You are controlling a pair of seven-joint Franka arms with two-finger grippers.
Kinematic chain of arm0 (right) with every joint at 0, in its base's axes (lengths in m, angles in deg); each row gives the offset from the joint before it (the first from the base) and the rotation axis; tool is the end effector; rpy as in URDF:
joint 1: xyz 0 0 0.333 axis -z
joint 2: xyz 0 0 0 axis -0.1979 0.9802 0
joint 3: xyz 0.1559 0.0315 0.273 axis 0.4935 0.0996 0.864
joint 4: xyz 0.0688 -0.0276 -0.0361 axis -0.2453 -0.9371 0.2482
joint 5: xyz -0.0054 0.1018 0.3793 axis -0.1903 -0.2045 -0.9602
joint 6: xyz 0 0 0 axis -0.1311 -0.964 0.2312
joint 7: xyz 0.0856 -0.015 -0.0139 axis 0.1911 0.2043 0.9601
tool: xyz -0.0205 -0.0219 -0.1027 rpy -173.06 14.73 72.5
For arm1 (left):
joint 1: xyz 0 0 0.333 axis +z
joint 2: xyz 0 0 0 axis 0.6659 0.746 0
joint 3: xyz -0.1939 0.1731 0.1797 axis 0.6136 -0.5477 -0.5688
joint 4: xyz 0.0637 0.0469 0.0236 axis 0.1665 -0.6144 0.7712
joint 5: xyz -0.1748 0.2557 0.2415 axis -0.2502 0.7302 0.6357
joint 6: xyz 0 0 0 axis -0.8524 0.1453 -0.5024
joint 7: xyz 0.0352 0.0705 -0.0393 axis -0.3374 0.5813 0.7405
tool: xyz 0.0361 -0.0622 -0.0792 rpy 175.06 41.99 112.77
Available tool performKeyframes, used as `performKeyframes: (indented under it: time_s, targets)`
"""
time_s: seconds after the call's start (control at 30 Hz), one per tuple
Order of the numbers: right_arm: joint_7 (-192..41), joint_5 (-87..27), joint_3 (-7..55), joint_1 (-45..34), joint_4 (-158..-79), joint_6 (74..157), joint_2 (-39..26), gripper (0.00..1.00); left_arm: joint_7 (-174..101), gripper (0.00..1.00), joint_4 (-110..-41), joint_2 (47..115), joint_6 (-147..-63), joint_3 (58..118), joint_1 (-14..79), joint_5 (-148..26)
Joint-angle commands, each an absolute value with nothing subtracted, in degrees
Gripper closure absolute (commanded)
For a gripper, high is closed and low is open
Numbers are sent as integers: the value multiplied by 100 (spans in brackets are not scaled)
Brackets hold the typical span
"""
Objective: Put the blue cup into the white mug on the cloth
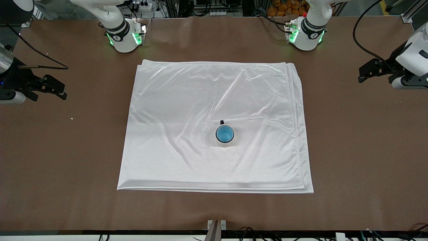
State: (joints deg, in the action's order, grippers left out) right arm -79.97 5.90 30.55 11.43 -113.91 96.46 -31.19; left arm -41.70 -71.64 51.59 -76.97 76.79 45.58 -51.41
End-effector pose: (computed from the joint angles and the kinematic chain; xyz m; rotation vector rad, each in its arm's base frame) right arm 0.5585 0.0113 0.6054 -3.1250 -0.0378 -0.0746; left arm 0.5292 -0.0319 0.6131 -3.1232 0.0560 0.0849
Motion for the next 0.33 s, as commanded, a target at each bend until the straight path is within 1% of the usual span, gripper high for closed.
performKeyframes:
  time_s: [0.0, 0.3]
  targets:
    - [-7947, 609, 3076, 1150, -11218, 9541, -3049, 0, -4335, 0, -7290, 5015, -7657, 7687, 4624, -5258]
    - [-7938, 609, 3059, 1150, -11218, 9611, -3084, 0, -4335, 0, -7290, 5015, -7657, 7687, 4615, -5258]
